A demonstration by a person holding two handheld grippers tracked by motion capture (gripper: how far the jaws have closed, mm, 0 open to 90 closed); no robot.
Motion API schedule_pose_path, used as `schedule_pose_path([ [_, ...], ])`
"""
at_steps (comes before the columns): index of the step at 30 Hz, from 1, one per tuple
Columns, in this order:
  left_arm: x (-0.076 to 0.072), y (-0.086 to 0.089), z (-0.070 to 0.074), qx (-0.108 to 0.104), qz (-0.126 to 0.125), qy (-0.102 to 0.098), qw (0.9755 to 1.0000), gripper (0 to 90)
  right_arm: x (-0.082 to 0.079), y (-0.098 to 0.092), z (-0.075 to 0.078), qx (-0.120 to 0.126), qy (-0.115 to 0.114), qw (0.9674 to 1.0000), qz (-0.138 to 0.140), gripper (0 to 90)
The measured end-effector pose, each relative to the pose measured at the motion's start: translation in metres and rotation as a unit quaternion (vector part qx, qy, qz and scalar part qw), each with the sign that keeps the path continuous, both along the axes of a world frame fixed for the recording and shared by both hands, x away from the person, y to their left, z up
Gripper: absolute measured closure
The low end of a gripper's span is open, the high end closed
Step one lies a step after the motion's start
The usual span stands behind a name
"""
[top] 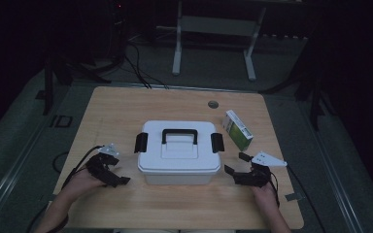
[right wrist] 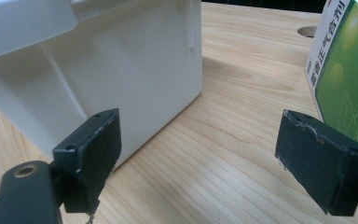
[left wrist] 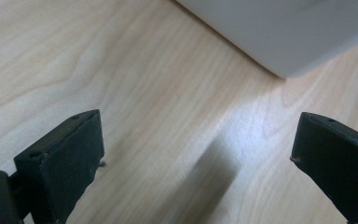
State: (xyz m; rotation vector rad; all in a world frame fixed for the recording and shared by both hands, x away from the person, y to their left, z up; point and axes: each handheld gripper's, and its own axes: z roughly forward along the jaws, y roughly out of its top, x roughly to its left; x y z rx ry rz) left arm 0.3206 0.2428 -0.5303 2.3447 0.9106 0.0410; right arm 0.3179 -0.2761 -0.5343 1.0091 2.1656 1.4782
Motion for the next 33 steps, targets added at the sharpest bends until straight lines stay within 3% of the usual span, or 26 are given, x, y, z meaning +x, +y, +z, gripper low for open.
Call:
schedule_pose_path([
  [14, -0.002, 0.018, 0.025, 0.054, -0.019, 0.028, 0.9980, 2.6, -0.005, -0.013, -0.002, -0.015, 0.001, 0.9999, -0.004, 14.0],
  [18, -0.003, 0.019, 0.031, 0.070, -0.038, 0.051, 0.9955, 2.6, -0.006, -0.014, -0.002, -0.017, 0.002, 0.9998, -0.004, 14.0],
  [22, -0.003, 0.017, 0.036, 0.091, -0.048, 0.058, 0.9930, 2.6, -0.006, -0.016, -0.002, -0.017, 0.003, 0.9998, -0.006, 13.9],
  [25, -0.003, 0.016, 0.038, 0.110, -0.058, 0.070, 0.9898, 2.6, -0.006, -0.017, -0.003, -0.015, 0.003, 0.9999, -0.007, 13.9],
  [27, -0.003, 0.016, 0.038, 0.110, -0.058, 0.070, 0.9898, 2.6, -0.006, -0.017, -0.003, -0.016, 0.003, 0.9998, -0.007, 13.9],
  [29, -0.003, 0.015, 0.041, 0.137, -0.075, 0.100, 0.9826, 2.5, -0.007, -0.018, -0.003, -0.017, 0.003, 0.9998, -0.009, 13.8],
  [33, -0.004, 0.012, 0.046, 0.159, -0.089, 0.114, 0.9765, 2.6, -0.008, -0.021, -0.005, -0.019, 0.005, 0.9998, -0.008, 13.8],
])
